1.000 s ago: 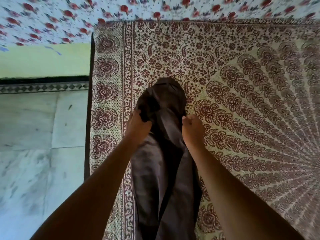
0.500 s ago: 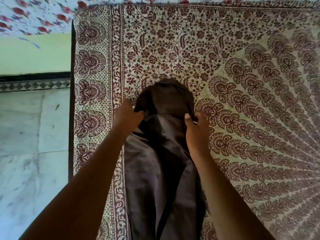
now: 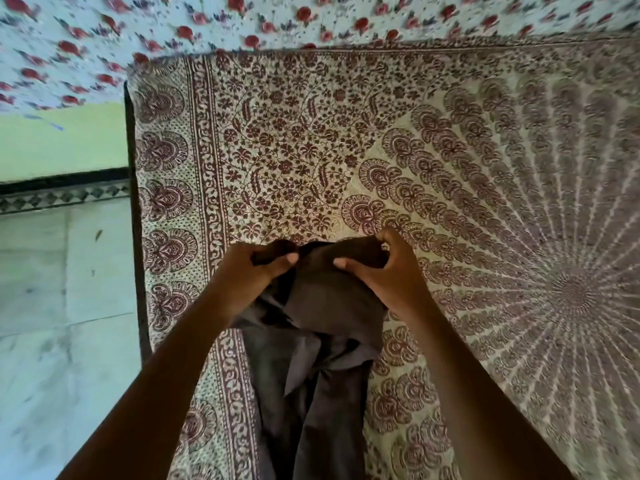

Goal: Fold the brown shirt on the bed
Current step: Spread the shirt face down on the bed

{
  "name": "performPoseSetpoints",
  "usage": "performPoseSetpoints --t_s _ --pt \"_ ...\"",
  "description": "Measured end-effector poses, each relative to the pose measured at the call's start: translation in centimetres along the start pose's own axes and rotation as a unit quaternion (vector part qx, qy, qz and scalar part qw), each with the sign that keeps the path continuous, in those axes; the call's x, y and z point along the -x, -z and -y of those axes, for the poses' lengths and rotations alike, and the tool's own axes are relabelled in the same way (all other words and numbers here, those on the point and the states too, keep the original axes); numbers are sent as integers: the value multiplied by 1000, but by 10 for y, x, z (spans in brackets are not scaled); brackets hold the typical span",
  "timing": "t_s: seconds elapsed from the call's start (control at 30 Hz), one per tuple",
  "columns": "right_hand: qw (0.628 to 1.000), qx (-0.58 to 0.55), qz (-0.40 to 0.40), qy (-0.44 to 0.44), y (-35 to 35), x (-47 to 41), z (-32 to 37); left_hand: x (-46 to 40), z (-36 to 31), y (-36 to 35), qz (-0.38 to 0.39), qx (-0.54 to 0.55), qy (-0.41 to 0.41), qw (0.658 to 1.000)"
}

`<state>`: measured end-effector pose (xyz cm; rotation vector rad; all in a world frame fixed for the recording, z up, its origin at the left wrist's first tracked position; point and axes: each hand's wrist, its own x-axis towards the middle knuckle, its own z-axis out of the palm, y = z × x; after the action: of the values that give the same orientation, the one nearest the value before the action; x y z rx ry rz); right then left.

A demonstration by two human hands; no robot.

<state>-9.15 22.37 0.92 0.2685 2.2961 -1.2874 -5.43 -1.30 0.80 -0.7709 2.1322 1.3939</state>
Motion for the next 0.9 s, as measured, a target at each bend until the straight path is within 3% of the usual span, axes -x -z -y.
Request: performPoseSetpoints --t_s 0.2,0.33,0.5,0.6,0.7,0.83,0.9 --pt "996 85 -1 38 52 103 35 120 -22 22 -169 27 -132 976" --pt "988 146 -15 44 80 173 57 195 -40 33 -207 -10 -254 945" --pt "988 73 -102 90 119 266 72 268 -60 36 -232 19 -295 927" --pt "986 -23 -95 134 137 323 77 306 -72 26 -230 32 -305 924" --pt "981 -12 -115 156 162 365 74 340 -89 17 -244 23 -330 911" --pt "992 47 33 114 213 408 73 382 -113 8 -247 39 -376 892" --pt "979 165 93 79 234 430 72 405 -120 -1 -242 42 -394 886"
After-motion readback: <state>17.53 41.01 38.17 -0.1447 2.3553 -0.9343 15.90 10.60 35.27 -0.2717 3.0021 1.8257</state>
